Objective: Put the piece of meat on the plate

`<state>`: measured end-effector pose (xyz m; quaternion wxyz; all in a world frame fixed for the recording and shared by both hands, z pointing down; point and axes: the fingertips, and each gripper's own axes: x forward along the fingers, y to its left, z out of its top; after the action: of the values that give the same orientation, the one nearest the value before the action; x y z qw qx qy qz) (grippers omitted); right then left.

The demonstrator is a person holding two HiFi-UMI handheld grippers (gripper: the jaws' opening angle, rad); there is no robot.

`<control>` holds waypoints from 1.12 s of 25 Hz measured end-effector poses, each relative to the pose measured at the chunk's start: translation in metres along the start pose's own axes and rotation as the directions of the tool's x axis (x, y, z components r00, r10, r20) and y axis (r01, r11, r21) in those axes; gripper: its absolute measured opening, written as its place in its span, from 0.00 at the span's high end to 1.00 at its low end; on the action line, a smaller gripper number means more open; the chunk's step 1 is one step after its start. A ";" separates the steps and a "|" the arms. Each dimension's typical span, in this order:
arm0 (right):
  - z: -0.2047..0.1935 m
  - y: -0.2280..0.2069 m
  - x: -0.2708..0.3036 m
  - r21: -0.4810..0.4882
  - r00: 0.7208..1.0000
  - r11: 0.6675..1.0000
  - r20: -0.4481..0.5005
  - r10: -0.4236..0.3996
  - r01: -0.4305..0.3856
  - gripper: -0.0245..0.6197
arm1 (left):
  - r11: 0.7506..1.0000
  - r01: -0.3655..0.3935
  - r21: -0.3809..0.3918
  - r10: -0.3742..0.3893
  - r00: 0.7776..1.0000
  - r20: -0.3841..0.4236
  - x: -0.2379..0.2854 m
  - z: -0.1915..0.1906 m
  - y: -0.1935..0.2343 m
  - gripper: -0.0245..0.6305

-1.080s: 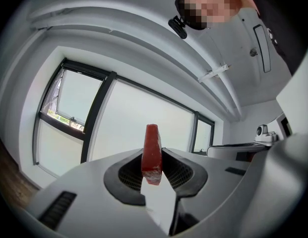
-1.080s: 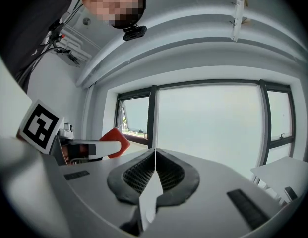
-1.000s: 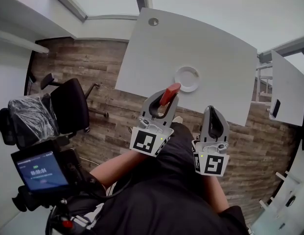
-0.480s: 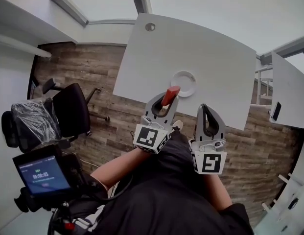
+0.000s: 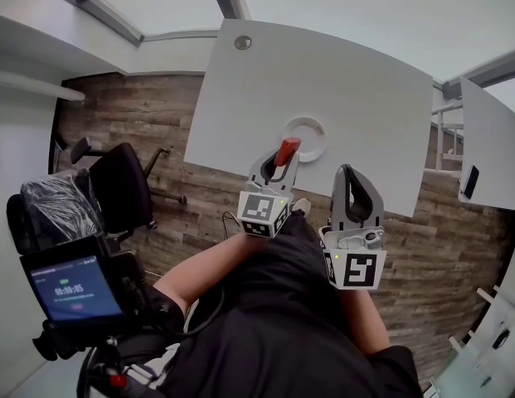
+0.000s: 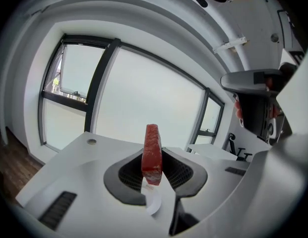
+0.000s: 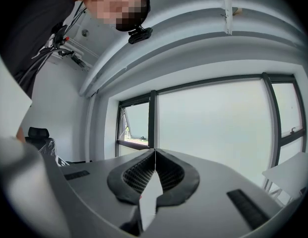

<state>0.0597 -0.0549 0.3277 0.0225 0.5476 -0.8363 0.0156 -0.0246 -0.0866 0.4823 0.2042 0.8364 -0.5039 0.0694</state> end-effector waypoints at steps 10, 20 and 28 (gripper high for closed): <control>0.004 0.017 -0.003 0.010 1.000 1.000 -0.003 0.008 -0.008 0.95 | 0.998 0.027 0.053 -0.020 0.992 -0.127 0.019 -0.056 0.011 0.81; 0.007 0.005 -0.013 -0.008 0.999 0.999 -0.017 -0.043 0.043 0.95 | 0.997 0.053 0.048 -0.042 0.977 -0.209 0.031 -0.084 0.010 0.81; 0.003 0.012 -0.014 -0.021 0.998 0.998 -0.039 -0.056 0.056 0.95 | 0.996 0.082 0.025 -0.072 0.961 -0.267 0.035 -0.113 0.012 0.81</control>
<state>0.0539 -0.0372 0.3236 0.0447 0.5702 -0.8201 0.0176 -0.0083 -0.0733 0.5993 0.2574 0.8419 -0.4378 0.1824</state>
